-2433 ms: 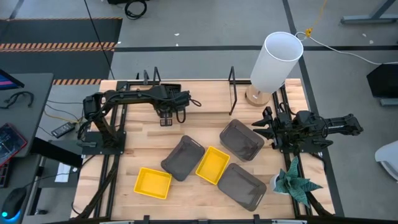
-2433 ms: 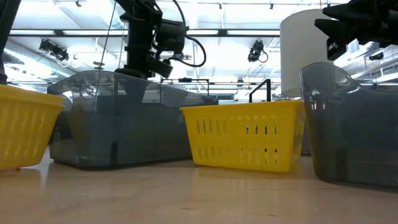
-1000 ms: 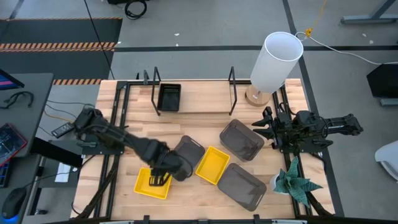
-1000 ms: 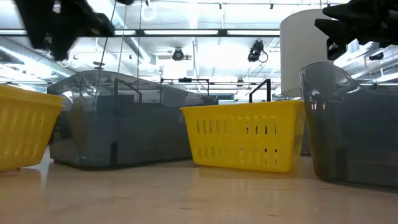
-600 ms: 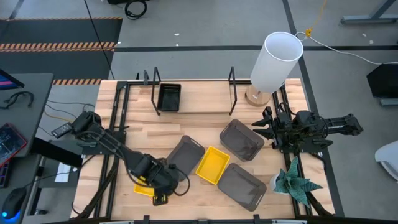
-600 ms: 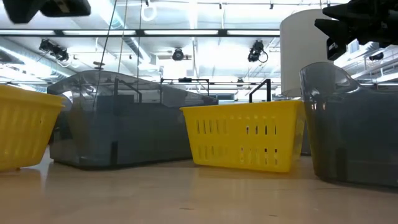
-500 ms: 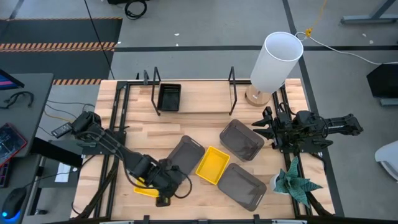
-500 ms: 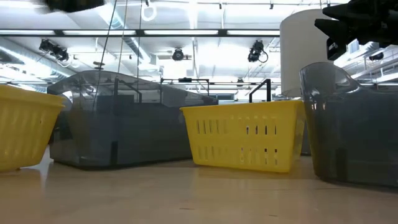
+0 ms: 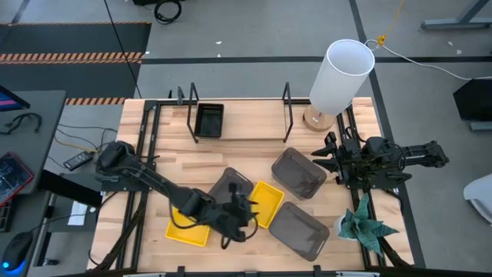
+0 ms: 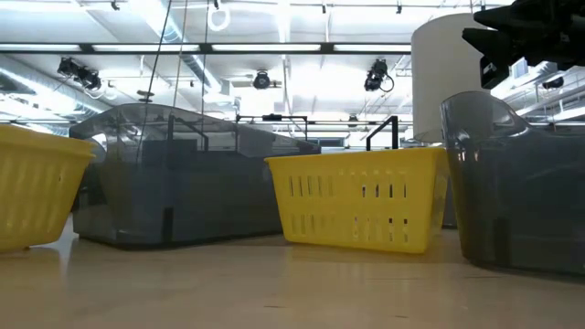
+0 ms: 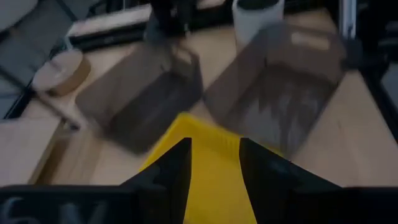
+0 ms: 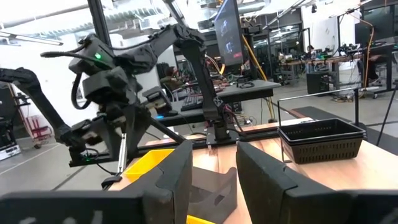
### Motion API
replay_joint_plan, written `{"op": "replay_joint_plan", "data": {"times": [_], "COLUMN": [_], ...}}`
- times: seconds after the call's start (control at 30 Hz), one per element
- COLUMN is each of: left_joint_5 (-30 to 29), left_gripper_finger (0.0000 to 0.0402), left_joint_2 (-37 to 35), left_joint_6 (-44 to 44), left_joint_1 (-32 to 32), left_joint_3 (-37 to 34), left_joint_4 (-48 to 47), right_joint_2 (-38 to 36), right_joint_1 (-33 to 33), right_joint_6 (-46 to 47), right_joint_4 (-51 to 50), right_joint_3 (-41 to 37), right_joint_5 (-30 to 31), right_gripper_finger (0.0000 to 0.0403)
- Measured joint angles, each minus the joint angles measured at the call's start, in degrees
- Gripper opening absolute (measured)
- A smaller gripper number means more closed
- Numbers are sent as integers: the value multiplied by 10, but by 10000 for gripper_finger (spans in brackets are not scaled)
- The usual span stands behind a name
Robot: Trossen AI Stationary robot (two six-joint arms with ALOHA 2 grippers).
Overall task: Stack baskets on shelf by color
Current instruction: Stack the right yellow bin on top of the left yellow bin
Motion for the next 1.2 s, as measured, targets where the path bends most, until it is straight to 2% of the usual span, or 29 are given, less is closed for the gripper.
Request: {"op": "replay_joint_plan", "data": {"times": [0.13,0.27,0.4,0.7,0.8,0.93,1.2], "left_joint_5": [82,175,227,241,233,206,204], "left_gripper_finger": [142,142,152,227,236,225,166], "left_joint_2": [37,71,90,109,118,136,161], "left_joint_6": [34,18,9,62,79,88,114], "left_joint_1": [21,43,55,46,44,42,43], "left_joint_3": [0,0,0,0,0,0,0], "left_joint_4": [77,76,74,58,39,33,18], "right_joint_2": [0,0,0,0,0,0,0], "right_joint_1": [0,0,0,0,0,0,0], "right_joint_6": [0,0,0,0,0,0,0], "right_joint_4": [0,0,0,0,0,3,4], "right_joint_3": [0,0,0,0,0,0,0], "right_joint_5": [0,0,0,0,0,0,0], "right_gripper_finger": [130,130,130,130,130,130,130]}}
